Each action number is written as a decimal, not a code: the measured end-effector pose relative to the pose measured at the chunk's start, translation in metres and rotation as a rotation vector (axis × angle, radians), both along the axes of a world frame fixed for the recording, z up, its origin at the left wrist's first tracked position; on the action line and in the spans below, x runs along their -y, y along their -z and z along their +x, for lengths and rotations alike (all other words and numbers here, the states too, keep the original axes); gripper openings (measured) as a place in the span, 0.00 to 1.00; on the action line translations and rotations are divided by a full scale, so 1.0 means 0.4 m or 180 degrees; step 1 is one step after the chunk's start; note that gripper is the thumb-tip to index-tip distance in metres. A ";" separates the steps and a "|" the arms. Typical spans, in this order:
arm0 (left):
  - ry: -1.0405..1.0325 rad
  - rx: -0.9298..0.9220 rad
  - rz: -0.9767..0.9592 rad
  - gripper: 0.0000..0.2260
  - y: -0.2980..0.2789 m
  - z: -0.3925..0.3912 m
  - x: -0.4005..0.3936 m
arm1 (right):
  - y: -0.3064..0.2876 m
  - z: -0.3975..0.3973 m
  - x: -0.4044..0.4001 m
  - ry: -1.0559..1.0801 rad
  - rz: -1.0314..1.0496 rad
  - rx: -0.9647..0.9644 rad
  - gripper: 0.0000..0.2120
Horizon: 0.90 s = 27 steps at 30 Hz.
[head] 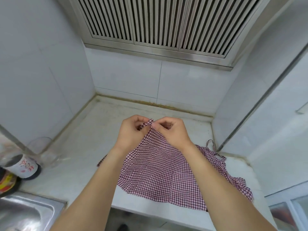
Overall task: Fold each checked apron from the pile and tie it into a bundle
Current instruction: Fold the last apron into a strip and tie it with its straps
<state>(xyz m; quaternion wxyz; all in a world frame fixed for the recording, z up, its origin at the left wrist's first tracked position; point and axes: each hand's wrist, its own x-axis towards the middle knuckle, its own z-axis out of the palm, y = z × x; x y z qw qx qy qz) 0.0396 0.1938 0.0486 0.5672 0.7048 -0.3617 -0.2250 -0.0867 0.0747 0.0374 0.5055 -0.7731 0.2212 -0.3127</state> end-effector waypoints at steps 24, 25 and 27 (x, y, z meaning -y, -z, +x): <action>-0.0429 -0.0051 -0.0486 0.11 -0.159 -0.020 -0.114 | -0.041 -0.224 0.010 -0.0340 -0.0306 -0.1562 0.23; -0.0461 -0.0037 -0.0473 0.11 -0.165 -0.016 -0.118 | -0.037 -0.227 0.014 -0.0304 -0.0332 -0.1516 0.22; -0.0420 0.0027 -0.0408 0.10 -0.176 -0.008 -0.125 | -0.034 -0.231 0.016 -0.0162 -0.0420 -0.1365 0.17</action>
